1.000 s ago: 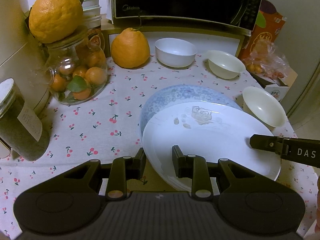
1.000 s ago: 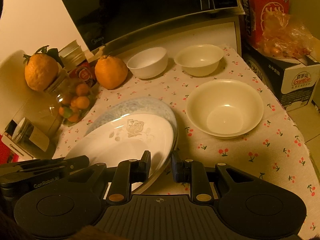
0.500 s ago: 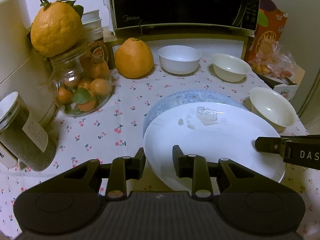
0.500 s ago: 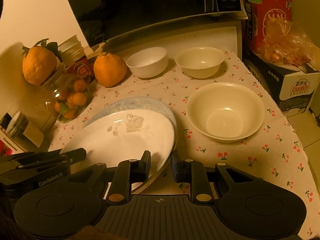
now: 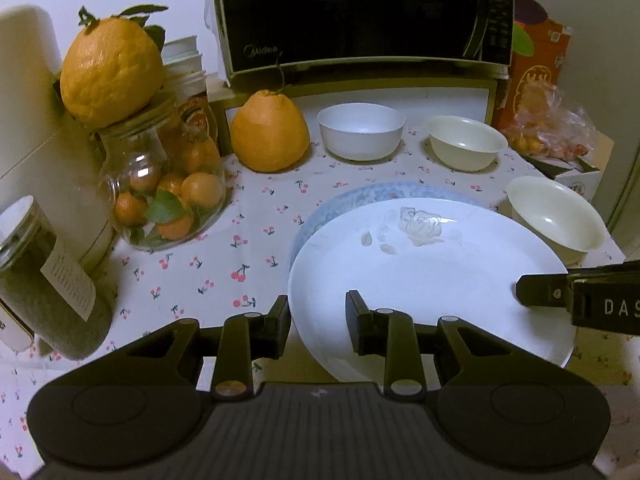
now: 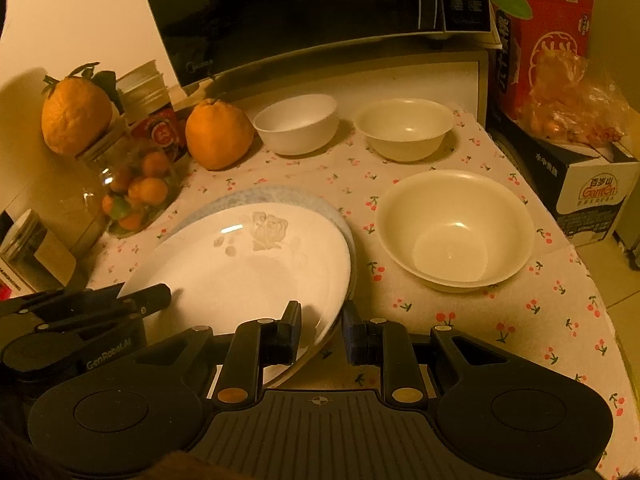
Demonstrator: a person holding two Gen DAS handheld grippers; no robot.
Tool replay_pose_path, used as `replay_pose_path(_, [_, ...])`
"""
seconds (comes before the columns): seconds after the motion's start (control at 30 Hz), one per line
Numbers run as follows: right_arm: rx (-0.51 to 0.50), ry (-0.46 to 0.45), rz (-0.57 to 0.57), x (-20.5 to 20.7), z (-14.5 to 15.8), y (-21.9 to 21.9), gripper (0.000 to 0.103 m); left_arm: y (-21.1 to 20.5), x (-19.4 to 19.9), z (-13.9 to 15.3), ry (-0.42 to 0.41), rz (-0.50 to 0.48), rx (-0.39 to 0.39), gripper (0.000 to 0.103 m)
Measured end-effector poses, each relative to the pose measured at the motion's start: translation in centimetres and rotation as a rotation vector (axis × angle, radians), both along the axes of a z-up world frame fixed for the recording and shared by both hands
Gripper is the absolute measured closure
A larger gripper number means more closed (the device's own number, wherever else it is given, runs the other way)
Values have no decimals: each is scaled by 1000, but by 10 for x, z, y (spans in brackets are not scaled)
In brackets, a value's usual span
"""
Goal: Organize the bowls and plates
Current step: 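Lower the white plate onto the blue plate stack with both grippers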
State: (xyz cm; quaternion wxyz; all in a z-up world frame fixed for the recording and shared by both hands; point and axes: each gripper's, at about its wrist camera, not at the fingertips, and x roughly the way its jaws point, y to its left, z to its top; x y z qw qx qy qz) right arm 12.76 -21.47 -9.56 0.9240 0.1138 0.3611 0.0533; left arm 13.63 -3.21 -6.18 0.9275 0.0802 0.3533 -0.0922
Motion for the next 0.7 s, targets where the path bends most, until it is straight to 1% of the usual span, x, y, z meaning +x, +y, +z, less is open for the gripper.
replay_pose_path(0.23, [8, 2, -15, 3, -2, -1, 81, -2, -1, -2, -22, -6, 21, 76])
replay_pose_path(0.43, [2, -4, -25, 4, -3, 1, 79, -5, 0, -4, -37, -6, 42, 75])
replay_pose_path(0.57, [-6, -6, -26, 5, -3, 1, 78, -7, 2, -5, -35, -6, 54, 75])
replay_pose_path(0.7, [7, -2, -36, 8, -3, -1, 78, -7, 4, -6, -29, -6, 59, 74])
